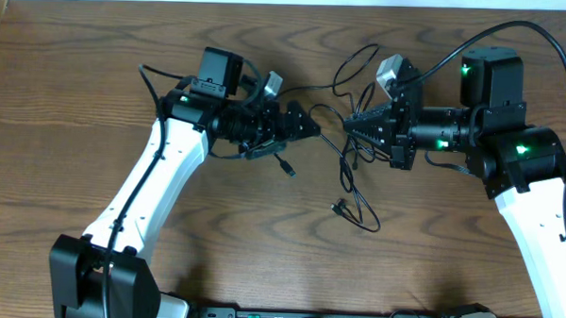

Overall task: Untangle cables
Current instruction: 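Pull the grippers apart, left up-left and right rightward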

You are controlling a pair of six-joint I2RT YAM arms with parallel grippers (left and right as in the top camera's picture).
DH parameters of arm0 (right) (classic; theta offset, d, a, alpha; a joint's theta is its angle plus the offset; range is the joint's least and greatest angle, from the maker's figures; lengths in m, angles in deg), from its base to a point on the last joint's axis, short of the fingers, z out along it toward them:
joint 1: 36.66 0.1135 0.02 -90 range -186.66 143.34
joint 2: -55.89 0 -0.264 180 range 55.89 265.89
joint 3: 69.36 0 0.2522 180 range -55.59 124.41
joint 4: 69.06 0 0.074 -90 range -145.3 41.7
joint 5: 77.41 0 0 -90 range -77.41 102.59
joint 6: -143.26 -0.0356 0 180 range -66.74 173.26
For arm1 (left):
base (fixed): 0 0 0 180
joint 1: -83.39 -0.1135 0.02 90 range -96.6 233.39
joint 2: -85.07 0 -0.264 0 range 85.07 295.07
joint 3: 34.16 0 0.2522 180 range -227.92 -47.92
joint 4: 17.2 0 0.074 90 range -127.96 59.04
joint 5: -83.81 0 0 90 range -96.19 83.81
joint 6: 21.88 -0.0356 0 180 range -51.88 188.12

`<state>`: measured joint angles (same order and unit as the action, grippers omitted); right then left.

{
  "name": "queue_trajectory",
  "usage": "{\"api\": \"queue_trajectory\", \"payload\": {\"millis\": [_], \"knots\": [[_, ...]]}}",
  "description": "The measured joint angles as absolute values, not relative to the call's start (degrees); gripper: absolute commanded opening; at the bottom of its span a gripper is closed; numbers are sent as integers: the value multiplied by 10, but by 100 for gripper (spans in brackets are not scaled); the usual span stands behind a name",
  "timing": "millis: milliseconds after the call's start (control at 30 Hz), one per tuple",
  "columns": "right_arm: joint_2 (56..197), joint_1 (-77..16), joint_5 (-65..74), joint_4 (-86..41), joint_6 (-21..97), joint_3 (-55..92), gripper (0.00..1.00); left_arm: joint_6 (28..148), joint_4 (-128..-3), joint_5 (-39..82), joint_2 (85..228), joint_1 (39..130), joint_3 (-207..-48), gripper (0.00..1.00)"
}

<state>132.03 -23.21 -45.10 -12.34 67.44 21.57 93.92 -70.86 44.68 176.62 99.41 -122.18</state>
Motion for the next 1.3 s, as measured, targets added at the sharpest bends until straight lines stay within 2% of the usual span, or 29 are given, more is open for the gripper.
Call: {"api": "queue_trajectory", "payload": {"millis": [200, 233, 300, 367, 400, 467, 700, 1000, 1167, 1300], "knots": [[1320, -232, -470, -125, 674, 216, 1, 976, -669, 426, 1766, 1023, -1222, 89], [1320, -232, -472, -125, 675, 216, 1, 986, -669, 411, 1766, 1030, -1222, 86], [1320, -232, -474, -125, 674, 216, 1, 1009, -667, 372, 1767, 1047, -1222, 69], [1320, -232, -475, -125, 674, 216, 1, 1021, -661, 342, 1769, 1061, -1222, 47], [1320, -232, -475, -125, 675, 216, 1, 1028, -654, 328, 1771, 1067, -1222, 32], [1320, -232, -476, -125, 674, 216, 1, 1036, -640, 308, 1777, 1075, -1222, 8], [1320, -249, -479, -120, 668, 216, 1, 1041, -642, 257, 1788, 1049, -1222, 7], [1320, -309, -448, -56, 655, 216, 1, 1039, -657, 263, 1703, 888, -1220, 8], [1320, -310, -370, -12, 650, 216, 1, 1037, -634, 274, 1605, 819, -1220, 7], [1320, -310, -255, 24, 617, 216, 1, 1037, -605, 282, 1550, 789, -1220, 8]]}}
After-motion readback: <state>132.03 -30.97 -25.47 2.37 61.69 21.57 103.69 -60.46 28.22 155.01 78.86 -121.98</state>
